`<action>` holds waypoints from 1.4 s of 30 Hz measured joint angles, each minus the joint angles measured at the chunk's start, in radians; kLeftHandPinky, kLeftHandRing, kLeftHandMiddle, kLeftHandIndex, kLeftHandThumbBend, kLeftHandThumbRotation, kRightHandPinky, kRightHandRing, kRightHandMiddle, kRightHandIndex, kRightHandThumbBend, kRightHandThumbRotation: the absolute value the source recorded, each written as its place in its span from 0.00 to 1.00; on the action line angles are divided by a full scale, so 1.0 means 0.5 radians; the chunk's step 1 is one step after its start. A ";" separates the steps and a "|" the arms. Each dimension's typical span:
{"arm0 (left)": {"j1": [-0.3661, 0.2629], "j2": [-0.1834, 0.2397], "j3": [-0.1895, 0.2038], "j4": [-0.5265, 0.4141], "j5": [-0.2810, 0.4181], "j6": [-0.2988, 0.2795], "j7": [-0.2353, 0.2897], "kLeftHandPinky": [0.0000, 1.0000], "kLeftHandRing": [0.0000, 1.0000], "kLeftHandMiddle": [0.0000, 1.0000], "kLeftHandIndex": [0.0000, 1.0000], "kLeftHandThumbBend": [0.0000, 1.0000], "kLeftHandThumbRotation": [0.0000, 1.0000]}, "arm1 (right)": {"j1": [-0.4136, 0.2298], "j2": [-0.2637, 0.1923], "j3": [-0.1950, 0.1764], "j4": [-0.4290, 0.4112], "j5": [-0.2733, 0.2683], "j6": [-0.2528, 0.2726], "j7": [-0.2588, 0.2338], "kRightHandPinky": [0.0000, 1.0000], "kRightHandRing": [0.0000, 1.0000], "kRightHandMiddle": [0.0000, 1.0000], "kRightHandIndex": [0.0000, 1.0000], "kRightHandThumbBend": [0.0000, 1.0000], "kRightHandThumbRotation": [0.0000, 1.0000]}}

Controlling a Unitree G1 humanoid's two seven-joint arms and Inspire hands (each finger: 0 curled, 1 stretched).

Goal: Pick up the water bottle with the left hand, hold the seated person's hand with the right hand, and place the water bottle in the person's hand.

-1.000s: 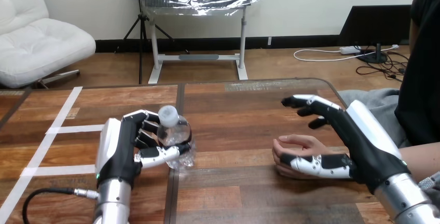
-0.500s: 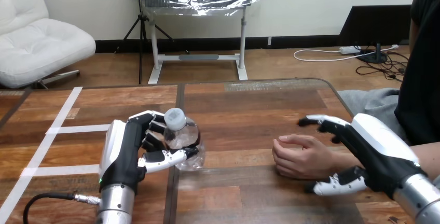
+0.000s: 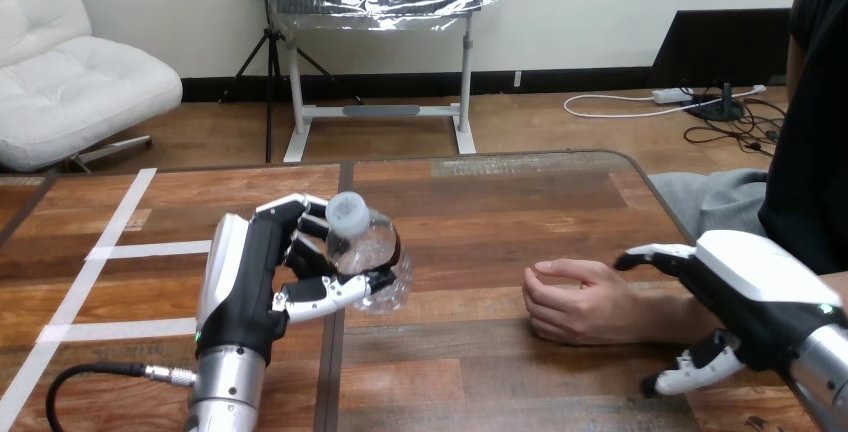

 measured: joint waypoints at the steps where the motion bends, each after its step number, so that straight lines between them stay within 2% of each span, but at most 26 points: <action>1: 0.003 -0.001 0.000 -0.019 0.000 0.000 -0.003 0.30 0.33 0.40 0.50 0.59 0.00 | -0.010 -0.010 0.001 0.002 -0.015 0.011 0.016 0.83 0.92 0.91 0.86 0.89 0.07; 8: 0.016 -0.006 0.000 -0.143 -0.003 -0.003 -0.017 0.30 0.33 0.40 0.50 0.59 0.00 | -0.101 -0.072 0.023 0.021 -0.144 0.087 0.151 0.86 0.94 0.93 0.87 0.88 0.08; 13: 0.015 -0.006 0.003 -0.221 -0.010 -0.022 -0.033 0.30 0.34 0.40 0.50 0.59 0.00 | -0.199 -0.117 0.066 0.060 -0.239 0.130 0.241 0.88 0.94 0.93 0.88 0.86 0.08; 21: 0.015 -0.006 0.006 -0.339 -0.011 -0.048 -0.038 0.32 0.35 0.40 0.50 0.59 0.00 | -0.353 -0.150 0.135 0.139 -0.366 0.161 0.317 0.87 0.93 0.93 0.87 0.86 0.07; 30: 0.013 -0.007 0.012 -0.425 -0.030 -0.107 -0.042 0.32 0.35 0.40 0.50 0.59 0.00 | -0.528 -0.167 0.229 0.275 -0.469 0.167 0.323 0.88 0.93 0.93 0.87 0.84 0.06; 34: 0.011 -0.009 0.015 -0.466 -0.031 -0.132 -0.042 0.32 0.35 0.41 0.50 0.59 0.00 | -0.613 -0.167 0.264 0.391 -0.474 0.152 0.276 0.89 0.92 0.92 0.88 0.83 0.06; 42: 0.012 -0.010 0.031 -0.472 -0.039 -0.132 -0.046 0.32 0.35 0.40 0.50 0.59 0.00 | -0.650 -0.167 0.299 0.475 -0.469 0.138 0.215 0.89 0.93 0.92 0.88 0.80 0.07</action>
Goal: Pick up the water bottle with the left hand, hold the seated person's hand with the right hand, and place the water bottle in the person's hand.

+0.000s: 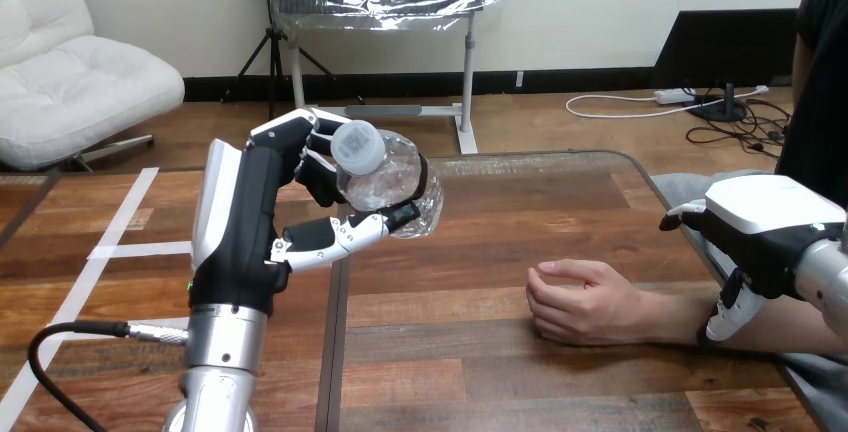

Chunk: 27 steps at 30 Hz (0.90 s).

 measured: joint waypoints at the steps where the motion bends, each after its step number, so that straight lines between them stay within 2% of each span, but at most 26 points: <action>1: 0.000 0.000 0.003 0.000 0.000 0.000 -0.001 0.32 0.35 0.40 0.50 0.59 0.00 | -0.002 0.000 0.005 0.010 0.000 -0.001 -0.005 0.89 0.93 0.92 0.88 0.80 0.07; 10: 0.001 -0.003 0.028 0.000 0.000 0.000 -0.006 0.32 0.35 0.40 0.50 0.59 0.00 | -0.046 0.000 0.091 0.143 -0.023 -0.003 -0.002 0.89 0.92 0.92 0.88 0.76 0.07; 17: 0.001 -0.013 0.042 0.000 0.000 0.000 -0.015 0.32 0.35 0.40 0.50 0.59 0.00 | -0.092 -0.001 0.185 0.242 -0.088 -0.018 0.042 0.89 0.91 0.91 0.89 0.72 0.14; 27: 0.002 -0.038 0.049 0.000 0.000 0.000 -0.033 0.32 0.35 0.40 0.50 0.59 0.00 | -0.176 0.000 0.315 0.388 -0.103 -0.064 0.107 0.89 0.92 0.91 0.89 0.71 0.21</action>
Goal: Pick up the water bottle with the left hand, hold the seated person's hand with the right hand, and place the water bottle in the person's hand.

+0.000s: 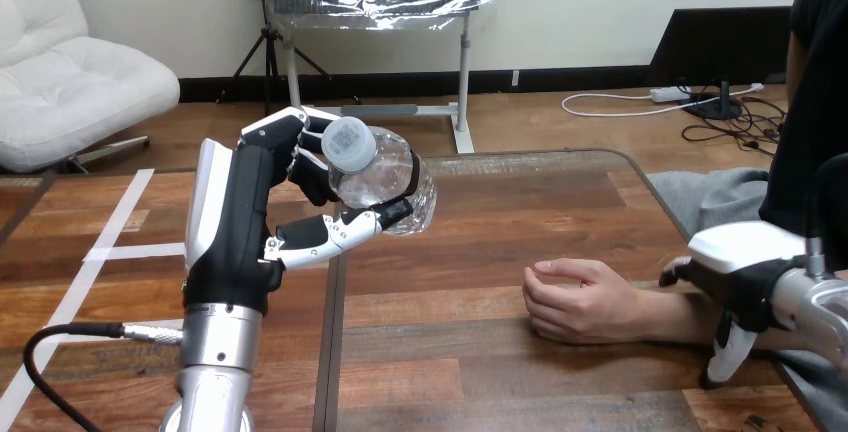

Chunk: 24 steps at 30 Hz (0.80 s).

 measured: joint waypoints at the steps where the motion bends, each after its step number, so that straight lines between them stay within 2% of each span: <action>1: 0.000 -0.003 0.001 0.000 0.000 0.000 -0.001 0.32 0.35 0.40 0.50 0.59 0.00 | -0.010 0.000 0.007 0.011 0.000 -0.005 0.002 0.89 0.92 0.91 0.89 0.71 0.21; 24: 0.006 -0.014 0.026 -0.002 -0.030 0.000 -0.032 0.35 0.37 0.41 0.50 0.59 0.00 | -0.227 0.010 0.162 0.272 -0.006 -0.032 0.005 0.87 0.90 0.91 0.89 0.71 0.26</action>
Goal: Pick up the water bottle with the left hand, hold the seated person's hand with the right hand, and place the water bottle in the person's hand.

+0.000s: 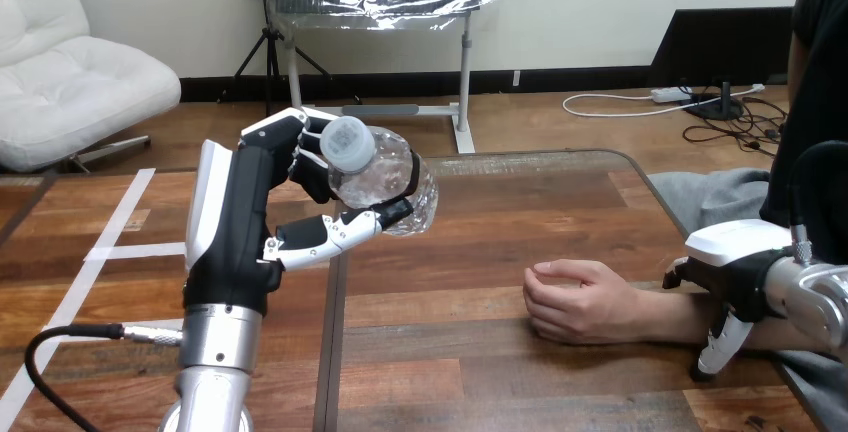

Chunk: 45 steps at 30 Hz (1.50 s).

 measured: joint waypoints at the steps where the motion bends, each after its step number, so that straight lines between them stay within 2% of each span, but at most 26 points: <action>1: 0.000 0.000 0.002 0.000 0.000 0.000 0.000 0.35 0.37 0.41 0.50 0.59 0.00 | -0.009 0.001 0.007 0.013 0.001 -0.002 0.000 0.87 0.90 0.91 0.89 0.71 0.26; 4: 0.000 0.000 0.006 -0.001 0.000 0.000 0.000 0.35 0.37 0.41 0.50 0.59 0.00 | -0.031 0.005 0.018 0.045 0.003 -0.009 0.000 0.85 0.89 0.91 0.88 0.70 0.26; 13: 0.001 0.000 0.022 -0.008 0.004 0.000 0.000 0.36 0.37 0.41 0.51 0.59 0.00 | -0.087 0.031 0.038 0.131 0.012 -0.016 0.003 0.72 0.81 0.87 0.85 0.67 0.23; 18: 0.001 0.000 0.034 -0.008 0.005 0.000 -0.001 0.35 0.37 0.41 0.51 0.58 0.00 | -0.123 0.053 0.045 0.182 0.042 -0.034 0.009 0.66 0.75 0.80 0.83 0.65 0.20; 28: 0.001 0.000 0.043 -0.008 0.002 0.000 -0.008 0.35 0.37 0.41 0.51 0.58 0.00 | -0.187 0.076 0.058 0.283 0.122 -0.076 0.037 0.59 0.66 0.72 0.78 0.63 0.16; 40: 0.002 -0.003 0.051 -0.009 0.002 0.000 -0.009 0.36 0.37 0.41 0.51 0.58 0.00 | -0.247 0.122 0.076 0.340 0.129 -0.048 0.066 0.54 0.61 0.67 0.73 0.61 0.12; 45: 0.002 -0.004 0.051 -0.009 0.003 0.000 -0.011 0.36 0.37 0.41 0.51 0.58 0.00 | -0.251 0.128 0.078 0.342 0.137 -0.050 0.072 0.50 0.58 0.64 0.67 0.62 0.07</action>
